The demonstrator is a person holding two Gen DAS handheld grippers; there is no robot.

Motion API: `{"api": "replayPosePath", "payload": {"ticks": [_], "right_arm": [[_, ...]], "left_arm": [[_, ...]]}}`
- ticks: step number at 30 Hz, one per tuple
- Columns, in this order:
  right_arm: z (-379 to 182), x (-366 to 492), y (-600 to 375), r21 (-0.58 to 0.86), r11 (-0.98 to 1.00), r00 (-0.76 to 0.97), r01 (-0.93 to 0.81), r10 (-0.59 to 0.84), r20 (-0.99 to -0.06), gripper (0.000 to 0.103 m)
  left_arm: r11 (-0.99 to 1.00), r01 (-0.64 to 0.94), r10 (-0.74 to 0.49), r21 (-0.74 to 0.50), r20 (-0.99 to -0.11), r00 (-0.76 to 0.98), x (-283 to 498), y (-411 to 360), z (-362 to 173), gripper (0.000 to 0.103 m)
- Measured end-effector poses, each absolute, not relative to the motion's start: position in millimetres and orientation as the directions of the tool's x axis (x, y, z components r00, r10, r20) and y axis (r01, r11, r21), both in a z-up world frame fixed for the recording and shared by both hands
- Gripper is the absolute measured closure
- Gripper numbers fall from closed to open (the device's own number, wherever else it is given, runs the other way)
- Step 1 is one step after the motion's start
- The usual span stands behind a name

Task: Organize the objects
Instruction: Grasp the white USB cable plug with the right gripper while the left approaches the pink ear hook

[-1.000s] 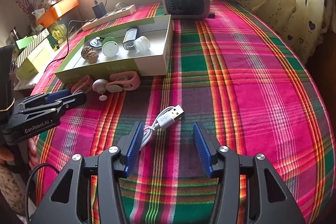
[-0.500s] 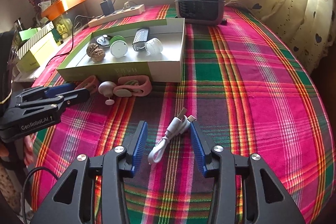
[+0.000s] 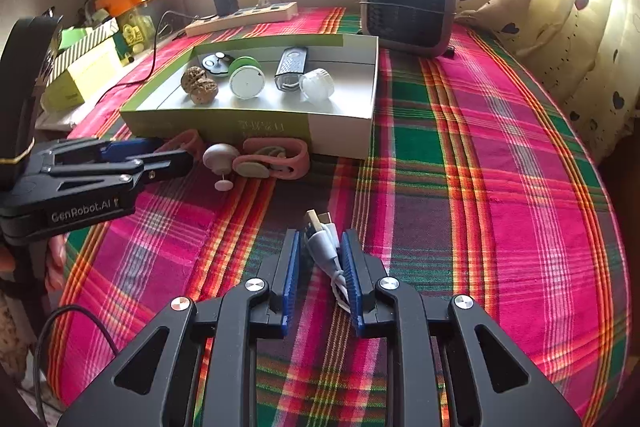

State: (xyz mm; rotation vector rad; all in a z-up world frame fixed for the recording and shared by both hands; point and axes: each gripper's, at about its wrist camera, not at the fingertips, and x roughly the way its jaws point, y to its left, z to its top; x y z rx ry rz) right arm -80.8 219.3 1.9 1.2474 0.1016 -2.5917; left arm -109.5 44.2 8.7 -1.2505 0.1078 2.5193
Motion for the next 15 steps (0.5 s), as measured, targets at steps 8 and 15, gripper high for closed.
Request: {"api": "replayPosePath", "payload": {"ticks": [8,15], "right_arm": [[1.2,-79.1,217.8,0.025,-0.964,-0.603,0.264,-0.186,-0.776,0.08],[1.3,-79.4,217.1,0.024,-0.965,-0.604,0.263,-0.184,-0.776,0.081]], "left_arm": [[-0.941,-0.334,0.245,-0.053,-0.788,-0.565,-113.8,50.6,7.4,0.061],[-0.943,-0.331,0.239,-0.046,-0.784,-0.572,-113.3,51.1,7.3,0.065]]}}
